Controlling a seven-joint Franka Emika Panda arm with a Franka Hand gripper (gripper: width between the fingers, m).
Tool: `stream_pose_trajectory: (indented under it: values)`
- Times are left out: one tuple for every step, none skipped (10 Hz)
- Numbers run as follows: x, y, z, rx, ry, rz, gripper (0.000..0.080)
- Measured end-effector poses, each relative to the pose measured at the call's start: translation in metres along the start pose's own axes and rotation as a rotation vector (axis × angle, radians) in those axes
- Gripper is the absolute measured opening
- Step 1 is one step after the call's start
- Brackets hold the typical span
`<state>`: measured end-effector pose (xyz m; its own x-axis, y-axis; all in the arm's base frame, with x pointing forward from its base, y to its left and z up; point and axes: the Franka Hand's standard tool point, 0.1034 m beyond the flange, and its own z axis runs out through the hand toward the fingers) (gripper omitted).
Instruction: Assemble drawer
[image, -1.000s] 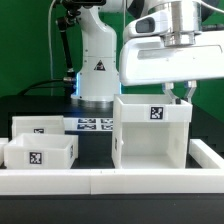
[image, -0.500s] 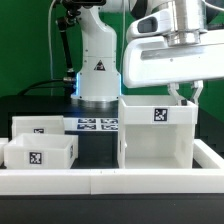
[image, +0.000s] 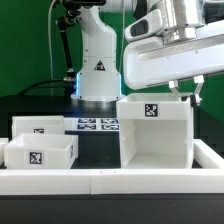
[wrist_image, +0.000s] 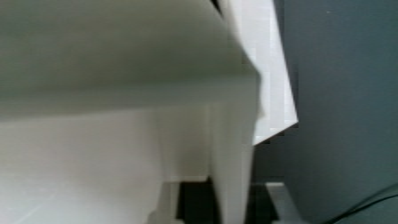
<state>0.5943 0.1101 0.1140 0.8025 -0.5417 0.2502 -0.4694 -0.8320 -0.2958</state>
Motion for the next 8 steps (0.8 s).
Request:
stream_pose_trajectory:
  values:
    - [0.002, 0.003, 0.000, -0.001, 0.005, 0.119, 0.0049]
    - [0.004, 0.006, 0.000, -0.004, 0.017, 0.245, 0.0049]
    - [0.009, 0.009, -0.001, -0.002, 0.035, 0.287, 0.0055]
    - [0.013, 0.011, -0.002, 0.008, 0.051, 0.320, 0.0058]
    - [0.015, 0.010, -0.003, 0.020, 0.064, 0.358, 0.0058]
    - [0.016, 0.009, -0.005, 0.026, 0.066, 0.391, 0.0058]
    - [0.018, 0.008, -0.006, 0.035, 0.074, 0.450, 0.0058]
    - [0.020, 0.009, -0.007, 0.042, 0.077, 0.507, 0.0058]
